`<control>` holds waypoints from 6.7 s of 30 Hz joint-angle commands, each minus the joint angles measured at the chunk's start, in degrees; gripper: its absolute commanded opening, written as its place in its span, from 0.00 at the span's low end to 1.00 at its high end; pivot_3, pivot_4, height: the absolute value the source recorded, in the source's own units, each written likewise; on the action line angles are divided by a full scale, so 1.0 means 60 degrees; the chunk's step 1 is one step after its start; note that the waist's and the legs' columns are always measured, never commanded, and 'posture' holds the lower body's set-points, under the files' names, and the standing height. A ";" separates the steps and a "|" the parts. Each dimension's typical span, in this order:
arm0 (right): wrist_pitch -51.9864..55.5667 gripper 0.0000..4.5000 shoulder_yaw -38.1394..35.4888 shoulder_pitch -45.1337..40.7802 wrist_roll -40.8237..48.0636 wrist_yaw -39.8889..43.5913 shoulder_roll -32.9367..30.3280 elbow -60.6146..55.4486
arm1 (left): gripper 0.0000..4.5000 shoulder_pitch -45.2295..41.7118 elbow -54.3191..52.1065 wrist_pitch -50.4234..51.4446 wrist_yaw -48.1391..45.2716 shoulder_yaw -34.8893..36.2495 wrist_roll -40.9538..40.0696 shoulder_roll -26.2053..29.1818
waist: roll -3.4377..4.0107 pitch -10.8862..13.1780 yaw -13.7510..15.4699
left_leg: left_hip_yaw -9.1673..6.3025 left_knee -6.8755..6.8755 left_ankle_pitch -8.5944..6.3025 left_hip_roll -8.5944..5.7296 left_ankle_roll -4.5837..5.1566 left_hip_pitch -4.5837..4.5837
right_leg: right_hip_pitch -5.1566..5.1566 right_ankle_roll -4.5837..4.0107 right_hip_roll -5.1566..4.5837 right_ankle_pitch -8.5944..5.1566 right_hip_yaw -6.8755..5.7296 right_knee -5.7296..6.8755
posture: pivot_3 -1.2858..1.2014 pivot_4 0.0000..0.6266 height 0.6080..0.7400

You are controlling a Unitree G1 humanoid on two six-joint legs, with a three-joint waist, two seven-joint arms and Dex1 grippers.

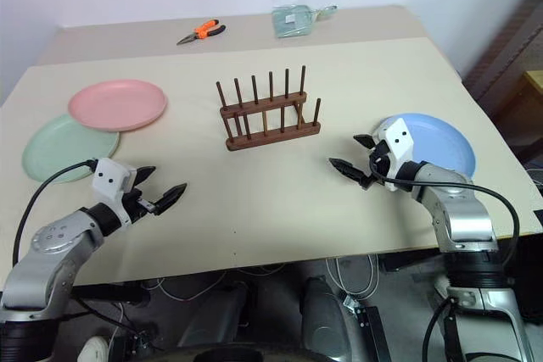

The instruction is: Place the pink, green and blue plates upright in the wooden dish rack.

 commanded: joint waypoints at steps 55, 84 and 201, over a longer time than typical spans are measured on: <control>0.0290 0.94 -0.1006 0.3123 -0.0140 -0.0963 -0.0717 -0.3447 | 1.00 -0.5935 0.7476 -0.4070 -0.4817 -0.3644 0.2984 -0.0608 | -0.0008 -0.0008 -0.0001 | -0.0006 0.0010 0.0001 -0.0008 0.0004 -0.0003 | 0.0000 0.0041 0.0001 0.0020 -0.0007 0.0010 | 0.52 0.24 0.99; -0.1288 0.02 0.2205 -0.1467 -0.3761 -0.3094 0.1694 0.1688 | 0.24 -0.4761 0.5991 -0.1939 0.0717 -0.3313 0.2986 -0.2769 | -0.0006 -0.0048 0.0016 | -0.0005 0.0008 -0.0018 0.0003 0.0005 0.0123 | 0.0139 0.0048 0.0009 0.0011 -0.0012 -0.0009 | 0.52 0.24 0.99; 0.2054 0.00 -0.1206 -0.2227 0.2269 -0.1672 0.1057 -0.1730 | 0.95 -0.3327 -0.0387 -0.1044 -0.1089 -0.3530 -0.0049 -0.0874 | -0.0062 0.0002 0.0018 | 0.0001 -0.0003 -0.0024 0.0007 -0.0014 0.0017 | 0.0017 0.0016 0.0008 -0.0007 0.0002 -0.0005 | 0.52 0.24 0.99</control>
